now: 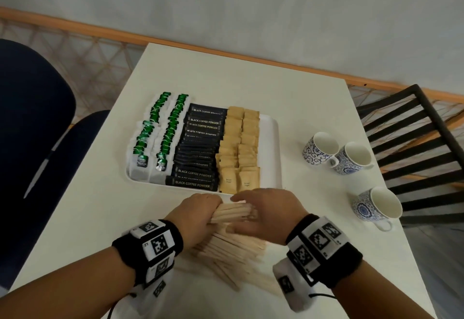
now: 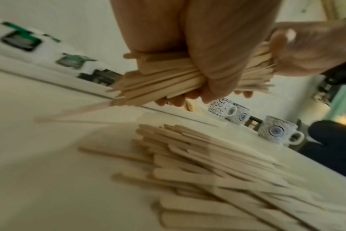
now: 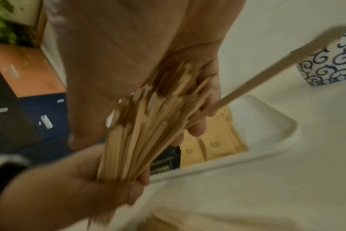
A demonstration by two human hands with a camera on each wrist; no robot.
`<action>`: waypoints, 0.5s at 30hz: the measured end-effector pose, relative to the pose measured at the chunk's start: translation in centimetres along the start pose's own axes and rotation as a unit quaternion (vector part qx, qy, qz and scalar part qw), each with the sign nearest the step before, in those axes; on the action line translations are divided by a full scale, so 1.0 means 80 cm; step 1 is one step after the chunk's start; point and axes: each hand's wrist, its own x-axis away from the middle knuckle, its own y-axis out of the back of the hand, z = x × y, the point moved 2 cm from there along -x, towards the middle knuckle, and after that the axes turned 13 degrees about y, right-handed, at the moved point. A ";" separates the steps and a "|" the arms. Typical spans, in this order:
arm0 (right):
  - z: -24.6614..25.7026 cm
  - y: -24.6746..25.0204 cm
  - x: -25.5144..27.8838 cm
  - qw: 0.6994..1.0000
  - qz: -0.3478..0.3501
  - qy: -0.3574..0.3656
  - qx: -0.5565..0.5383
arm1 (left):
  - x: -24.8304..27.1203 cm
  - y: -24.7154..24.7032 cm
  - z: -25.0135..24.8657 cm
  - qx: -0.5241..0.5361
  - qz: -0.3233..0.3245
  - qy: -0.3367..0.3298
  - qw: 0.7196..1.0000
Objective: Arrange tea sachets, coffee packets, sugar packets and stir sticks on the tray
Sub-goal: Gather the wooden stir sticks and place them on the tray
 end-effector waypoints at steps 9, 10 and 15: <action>0.040 0.037 -0.065 0.951 -0.179 -0.007 -0.252 | 0.023 0.022 0.043 0.308 -0.049 0.050 0.949; 0.046 0.042 -0.072 0.952 -0.176 0.004 -0.251 | 0.025 0.024 0.050 0.329 -0.052 0.054 0.941; 0.057 0.055 -0.094 0.932 -0.214 0.066 -0.285 | 0.031 0.033 0.074 0.468 -0.072 0.078 0.877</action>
